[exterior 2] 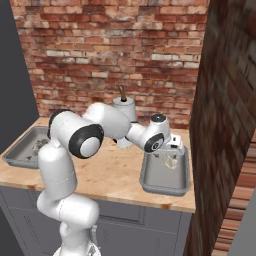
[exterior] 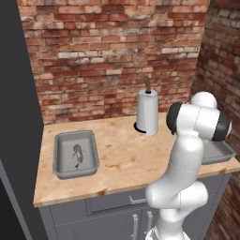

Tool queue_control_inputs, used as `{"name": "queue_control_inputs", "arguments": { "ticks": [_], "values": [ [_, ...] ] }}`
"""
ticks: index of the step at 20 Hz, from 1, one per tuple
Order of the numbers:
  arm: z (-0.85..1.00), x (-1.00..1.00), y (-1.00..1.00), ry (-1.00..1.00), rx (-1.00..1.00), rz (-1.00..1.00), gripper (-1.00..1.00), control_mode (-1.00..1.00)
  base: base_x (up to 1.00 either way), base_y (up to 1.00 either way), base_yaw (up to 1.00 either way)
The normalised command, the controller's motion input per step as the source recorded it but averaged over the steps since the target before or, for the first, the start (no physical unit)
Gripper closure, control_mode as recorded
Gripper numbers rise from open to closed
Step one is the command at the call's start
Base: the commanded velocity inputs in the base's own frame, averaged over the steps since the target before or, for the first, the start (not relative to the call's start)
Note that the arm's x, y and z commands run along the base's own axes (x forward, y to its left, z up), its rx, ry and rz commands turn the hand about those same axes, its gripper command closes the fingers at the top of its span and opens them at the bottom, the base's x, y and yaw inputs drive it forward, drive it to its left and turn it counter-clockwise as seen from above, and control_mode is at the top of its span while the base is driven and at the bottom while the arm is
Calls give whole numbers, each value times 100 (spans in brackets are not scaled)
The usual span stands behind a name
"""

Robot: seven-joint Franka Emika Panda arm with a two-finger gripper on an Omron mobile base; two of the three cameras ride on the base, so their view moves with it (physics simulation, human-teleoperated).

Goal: Place one garlic and one fish in each tupperware on the nearby counter, to pack two identical lunches.

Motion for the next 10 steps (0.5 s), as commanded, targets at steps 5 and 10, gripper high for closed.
{"name": "queue_control_inputs", "arguments": {
  "ticks": [5,10],
  "values": [
    [81,-77,47,-1,-5,-10,-100,-100,0,0,0],
    [100,-79,72,-14,-9,-4,-100,-100,0,0,0]
  ]
}}
